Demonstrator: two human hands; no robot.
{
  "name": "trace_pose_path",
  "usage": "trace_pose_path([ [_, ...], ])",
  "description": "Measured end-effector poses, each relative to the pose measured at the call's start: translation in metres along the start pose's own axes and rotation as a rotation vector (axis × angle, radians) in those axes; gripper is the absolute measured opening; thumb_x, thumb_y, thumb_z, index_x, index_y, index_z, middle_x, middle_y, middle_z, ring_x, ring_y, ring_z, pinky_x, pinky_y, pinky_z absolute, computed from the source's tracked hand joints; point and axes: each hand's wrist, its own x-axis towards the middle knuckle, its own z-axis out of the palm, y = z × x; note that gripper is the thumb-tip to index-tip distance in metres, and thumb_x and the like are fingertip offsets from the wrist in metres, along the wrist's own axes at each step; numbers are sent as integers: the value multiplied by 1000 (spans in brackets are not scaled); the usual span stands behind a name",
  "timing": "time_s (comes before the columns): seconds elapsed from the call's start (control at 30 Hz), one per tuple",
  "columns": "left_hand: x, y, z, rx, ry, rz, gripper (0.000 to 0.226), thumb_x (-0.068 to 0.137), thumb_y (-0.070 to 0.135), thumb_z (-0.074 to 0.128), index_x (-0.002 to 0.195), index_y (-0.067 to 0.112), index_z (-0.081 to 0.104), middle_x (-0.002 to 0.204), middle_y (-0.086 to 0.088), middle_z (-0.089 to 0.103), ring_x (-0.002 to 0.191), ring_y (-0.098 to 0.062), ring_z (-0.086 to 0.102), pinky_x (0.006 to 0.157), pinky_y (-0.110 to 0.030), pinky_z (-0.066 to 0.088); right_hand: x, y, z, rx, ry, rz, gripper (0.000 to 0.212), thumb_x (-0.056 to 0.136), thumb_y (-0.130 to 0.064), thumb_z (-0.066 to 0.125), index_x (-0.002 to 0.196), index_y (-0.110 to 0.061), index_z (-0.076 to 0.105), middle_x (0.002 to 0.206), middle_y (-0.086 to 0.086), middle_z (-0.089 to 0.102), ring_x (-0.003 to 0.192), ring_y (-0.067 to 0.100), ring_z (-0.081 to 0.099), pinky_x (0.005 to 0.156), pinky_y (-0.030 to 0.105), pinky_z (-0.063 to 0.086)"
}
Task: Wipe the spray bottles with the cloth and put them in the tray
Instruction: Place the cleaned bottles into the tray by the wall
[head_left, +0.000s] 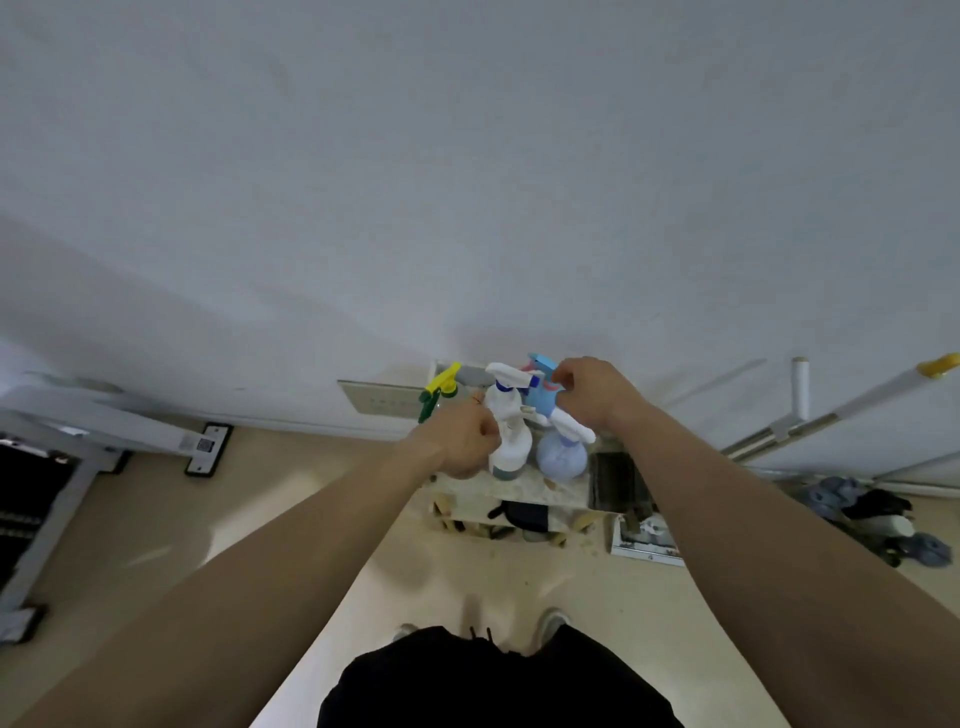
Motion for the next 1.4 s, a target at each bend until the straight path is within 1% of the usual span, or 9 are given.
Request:
trace_pose_path([
  [0.1, -4, -18, -28, -26, 111, -27, 25, 95, 27, 54, 86, 15, 74, 83, -3, 70, 84, -22, 65, 76, -34, 51, 15, -26, 0, 5, 10, -36, 29, 93, -16, 57, 120, -16, 67, 126, 6, 65, 111, 26, 60, 91, 34, 49],
  [0.27, 13, -47, -60, -76, 322, -122, 16, 92, 26, 67, 105, 16, 69, 101, -4, 70, 97, -23, 64, 81, -32, 51, 44, -48, 6, -31, -52, -69, 27, 97, -28, 60, 121, -20, 65, 122, 1, 66, 110, 22, 60, 96, 38, 51],
  [0.37, 28, -54, -61, -35, 296, -163, 22, 91, 34, 69, 106, 18, 67, 100, -3, 67, 95, -24, 63, 81, -36, 54, 62, -54, 18, -70, -73, -87, 24, 97, -21, 56, 118, -24, 67, 121, 1, 67, 108, 22, 61, 94, 40, 52],
  [0.53, 59, -70, -41, 183, 266, -195, 26, 88, 40, 65, 100, 17, 68, 95, -6, 69, 88, -27, 67, 65, -30, 45, 86, -54, 41, -250, -97, -102, 36, 97, -16, 55, 131, -27, 58, 129, 4, 53, 118, 28, 54, 93, 43, 50],
  [0.67, 78, -74, -37, 329, 344, -142, 18, 90, 31, 59, 96, 20, 71, 87, -6, 64, 85, -31, 68, 62, -30, 40, 100, -48, 47, -295, -85, -71, 44, 95, -19, 57, 139, -18, 49, 134, 9, 49, 123, 31, 50, 97, 43, 48],
  [0.77, 91, -81, -44, 397, 393, -87, 21, 90, 25, 58, 106, 27, 72, 94, -7, 67, 87, -31, 66, 63, -31, 39, 107, -45, 53, -276, -100, -47, 40, 95, -17, 57, 134, -13, 50, 130, 11, 52, 120, 32, 53, 95, 43, 49],
  [1.0, 115, -86, -55, 341, 456, 0, 17, 96, 29, 55, 96, 25, 71, 86, -2, 69, 81, -26, 63, 60, -30, 39, 112, -46, 60, -336, -59, -46, 23, 95, -11, 54, 118, -15, 57, 114, 8, 57, 106, 30, 58, 73, 35, 42],
  [1.2, 125, -87, -55, 311, 501, 81, 19, 99, 30, 54, 106, 28, 71, 95, 1, 70, 89, -23, 61, 65, -32, 44, 108, -47, 63, -476, -19, -55, 21, 97, -19, 54, 118, -16, 55, 112, 6, 59, 104, 29, 60, 70, 34, 40],
  [1.4, 127, -96, -51, 200, 561, 78, 12, 96, 27, 58, 101, 22, 68, 93, -2, 69, 87, -27, 61, 67, -39, 50, 110, -49, 63, -544, -20, -48, 24, 97, -10, 51, 120, -15, 55, 114, 8, 61, 105, 28, 60, 72, 34, 40],
])
